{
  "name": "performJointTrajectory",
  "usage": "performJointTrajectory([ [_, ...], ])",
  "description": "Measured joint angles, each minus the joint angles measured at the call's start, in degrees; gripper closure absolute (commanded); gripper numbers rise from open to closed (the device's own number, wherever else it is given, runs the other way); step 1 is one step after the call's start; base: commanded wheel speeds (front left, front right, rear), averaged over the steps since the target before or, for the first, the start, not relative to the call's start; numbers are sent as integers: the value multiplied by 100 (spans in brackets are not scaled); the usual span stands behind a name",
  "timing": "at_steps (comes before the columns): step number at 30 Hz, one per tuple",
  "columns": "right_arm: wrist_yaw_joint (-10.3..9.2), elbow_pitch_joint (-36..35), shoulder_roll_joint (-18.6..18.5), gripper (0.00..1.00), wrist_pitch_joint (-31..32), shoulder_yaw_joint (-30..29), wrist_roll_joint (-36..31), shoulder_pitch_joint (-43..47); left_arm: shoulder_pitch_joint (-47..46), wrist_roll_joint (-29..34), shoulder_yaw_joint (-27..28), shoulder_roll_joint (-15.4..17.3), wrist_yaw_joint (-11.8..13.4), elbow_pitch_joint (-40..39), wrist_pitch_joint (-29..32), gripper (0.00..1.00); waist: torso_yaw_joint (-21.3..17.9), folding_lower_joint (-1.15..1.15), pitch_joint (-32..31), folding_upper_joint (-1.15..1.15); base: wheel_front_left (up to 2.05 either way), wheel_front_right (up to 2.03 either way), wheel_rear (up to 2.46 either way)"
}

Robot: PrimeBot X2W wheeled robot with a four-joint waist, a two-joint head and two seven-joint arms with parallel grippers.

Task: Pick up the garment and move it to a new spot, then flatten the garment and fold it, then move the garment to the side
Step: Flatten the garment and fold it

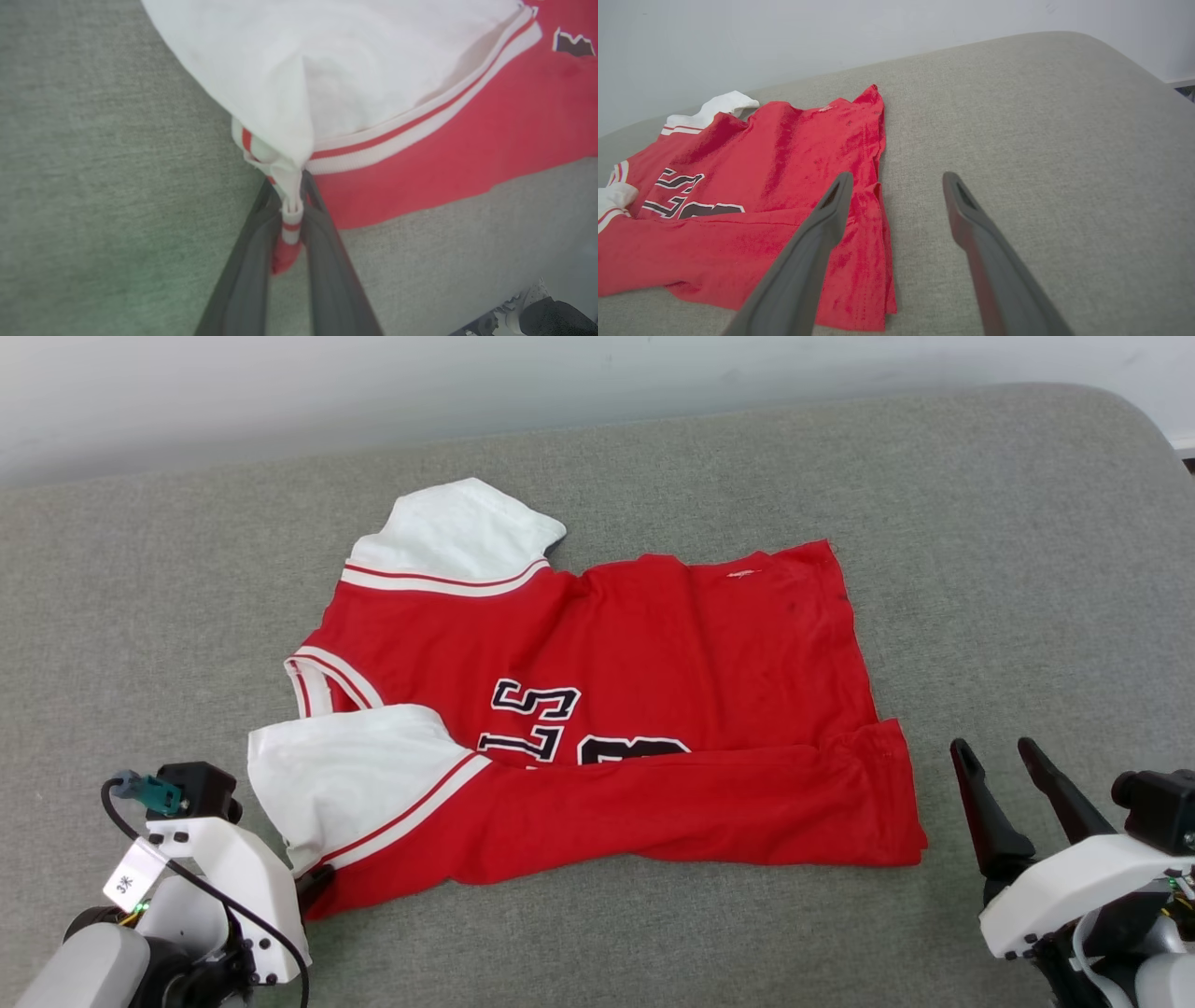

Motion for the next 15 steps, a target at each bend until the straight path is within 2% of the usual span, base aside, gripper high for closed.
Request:
performJointTrajectory([
  [3, 0, 29, -88, 0, 555, -119, 146, 8, 49, 42, 63, 33, 0, -180, -169, 100, 44, 0, -45, 0, 0, 0, 0],
  [10, 0, -34, -345, 0, 2482, -149, 446, -3, 80, 172, 255, 220, 113, -891, -389, 100, 153, 0, -58, 0, 0, 0, 0],
  [15, 0, -143, -433, 0, 3171, 105, 491, -280, 86, 243, 271, 254, 214, -1270, -390, 100, 234, 0, 66, 0, 0, 0, 0],
])
